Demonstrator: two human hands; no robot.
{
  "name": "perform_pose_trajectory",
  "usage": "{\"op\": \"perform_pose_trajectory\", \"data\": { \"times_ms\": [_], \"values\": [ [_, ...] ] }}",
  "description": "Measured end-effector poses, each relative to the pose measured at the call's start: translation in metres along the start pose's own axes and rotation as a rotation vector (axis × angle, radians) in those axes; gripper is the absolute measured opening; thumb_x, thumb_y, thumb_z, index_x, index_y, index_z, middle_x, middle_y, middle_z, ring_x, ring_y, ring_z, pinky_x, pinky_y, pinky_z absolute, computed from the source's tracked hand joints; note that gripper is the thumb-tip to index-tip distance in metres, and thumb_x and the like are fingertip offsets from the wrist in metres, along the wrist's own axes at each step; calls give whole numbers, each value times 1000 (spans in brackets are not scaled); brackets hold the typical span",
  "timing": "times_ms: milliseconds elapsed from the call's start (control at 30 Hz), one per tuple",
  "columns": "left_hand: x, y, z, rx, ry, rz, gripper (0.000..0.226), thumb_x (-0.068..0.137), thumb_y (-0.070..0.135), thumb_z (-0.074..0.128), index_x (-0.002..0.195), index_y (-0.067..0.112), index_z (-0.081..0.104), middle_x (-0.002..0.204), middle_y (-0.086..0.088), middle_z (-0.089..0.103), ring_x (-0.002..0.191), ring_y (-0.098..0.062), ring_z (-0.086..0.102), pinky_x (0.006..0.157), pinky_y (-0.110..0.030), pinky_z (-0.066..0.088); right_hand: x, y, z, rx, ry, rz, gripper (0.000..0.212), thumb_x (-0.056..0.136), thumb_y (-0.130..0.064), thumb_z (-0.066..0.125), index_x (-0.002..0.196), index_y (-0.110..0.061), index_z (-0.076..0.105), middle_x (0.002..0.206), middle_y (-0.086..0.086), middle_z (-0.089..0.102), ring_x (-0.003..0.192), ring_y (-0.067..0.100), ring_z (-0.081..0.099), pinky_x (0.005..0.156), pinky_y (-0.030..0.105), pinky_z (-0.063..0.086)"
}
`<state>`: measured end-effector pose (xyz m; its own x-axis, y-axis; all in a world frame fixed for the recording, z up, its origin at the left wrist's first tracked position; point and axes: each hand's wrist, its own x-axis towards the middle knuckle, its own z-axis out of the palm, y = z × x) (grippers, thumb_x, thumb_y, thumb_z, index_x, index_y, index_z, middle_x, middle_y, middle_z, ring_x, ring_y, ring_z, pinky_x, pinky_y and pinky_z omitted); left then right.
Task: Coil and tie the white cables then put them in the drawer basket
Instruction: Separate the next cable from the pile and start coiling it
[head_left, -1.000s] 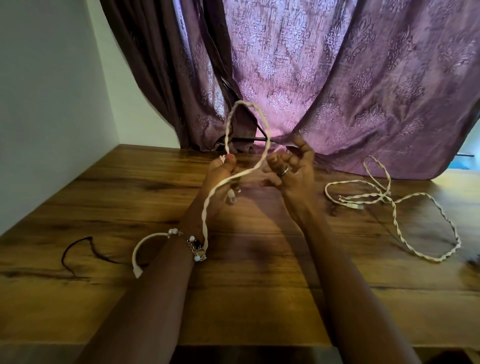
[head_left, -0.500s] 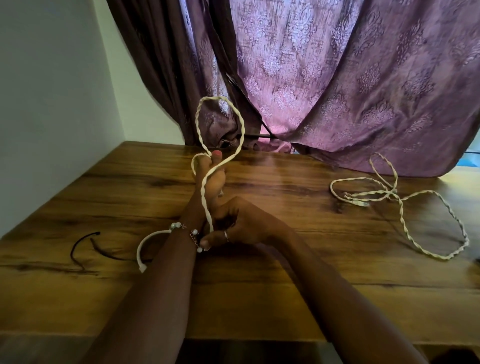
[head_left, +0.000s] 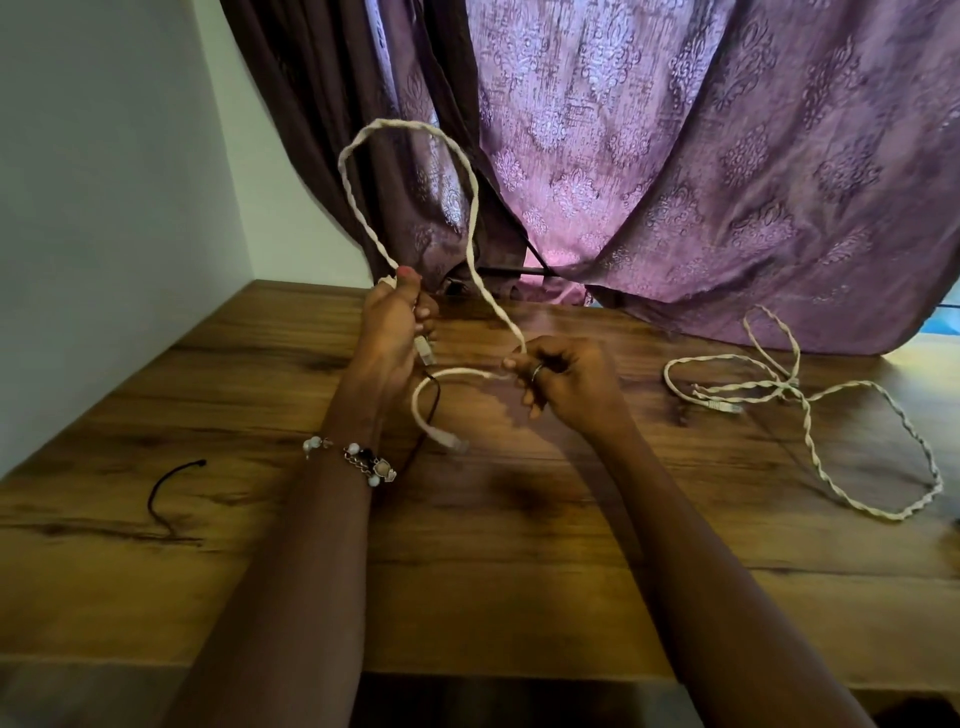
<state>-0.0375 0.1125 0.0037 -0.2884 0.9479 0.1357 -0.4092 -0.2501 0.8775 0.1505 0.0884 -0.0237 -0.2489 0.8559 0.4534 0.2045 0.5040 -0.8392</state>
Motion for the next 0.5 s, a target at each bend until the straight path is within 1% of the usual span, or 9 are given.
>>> {"op": "perform_pose_trajectory", "data": {
  "times_ms": [67, 100, 167, 233, 300, 367, 433, 500],
  "values": [
    [-1, 2, 0, 10, -9, 11, 34, 103, 28, 38, 71, 19, 31, 40, 10, 34, 32, -4, 26, 42, -20, 26, 2, 2, -4, -14, 109, -21, 17, 86, -7, 67, 73, -17, 69, 55, 9, 61, 40, 20, 57, 41, 40, 51],
    [-3, 3, 1, 14, -14, 10, 33, 103, 28, 38, 72, 19, 32, 40, 10, 34, 33, -4, 26, 43, -20, 26, 2, 2, -6, 1, 153, -16, 17, 85, -8, 69, 73, -19, 69, 55, 7, 62, 41, 20, 58, 42, 42, 52],
    [-3, 2, 2, 28, -19, 14, 29, 103, 26, 38, 75, 19, 33, 41, 10, 35, 34, -5, 27, 44, -22, 27, 2, -2, -7, 48, 191, -14, 12, 84, -8, 70, 73, -15, 69, 54, 1, 63, 41, 19, 60, 42, 38, 53],
    [-6, 3, 3, 42, -26, 38, 26, 103, 25, 37, 78, 19, 34, 42, 10, 36, 35, -4, 27, 43, -21, 27, 0, -5, -2, 139, 162, 3, 10, 84, -5, 68, 75, -8, 69, 54, 1, 64, 41, 18, 61, 41, 30, 53],
    [-6, 4, 2, 74, -13, 84, 25, 103, 25, 38, 79, 19, 35, 43, 10, 37, 37, -4, 29, 43, -22, 26, -2, -8, 8, 228, 124, 39, 11, 86, -1, 65, 75, -3, 67, 53, 2, 63, 40, 16, 60, 40, 25, 52],
    [-7, 8, 2, 124, 0, 145, 24, 103, 25, 38, 80, 18, 34, 44, 11, 37, 38, -4, 30, 43, -23, 26, -3, -8, 20, 278, 111, 61, 11, 86, -1, 65, 77, 3, 65, 54, 6, 63, 41, 17, 61, 40, 25, 52],
    [-7, 12, 2, 167, 9, 209, 22, 103, 25, 37, 82, 17, 34, 43, 12, 38, 39, -4, 30, 44, -22, 25, -1, -6, 34, 367, 136, 99, 13, 87, -2, 64, 83, 10, 62, 56, 8, 64, 43, 18, 63, 42, 25, 53],
    [-9, 16, 3, 196, 19, 280, 20, 103, 24, 35, 85, 14, 36, 44, 11, 38, 41, -4, 31, 45, -21, 26, 2, -7, 48, 487, 144, 148, 14, 88, -1, 62, 92, 12, 58, 58, 8, 67, 48, 18, 66, 48, 27, 57]
  ]
}}
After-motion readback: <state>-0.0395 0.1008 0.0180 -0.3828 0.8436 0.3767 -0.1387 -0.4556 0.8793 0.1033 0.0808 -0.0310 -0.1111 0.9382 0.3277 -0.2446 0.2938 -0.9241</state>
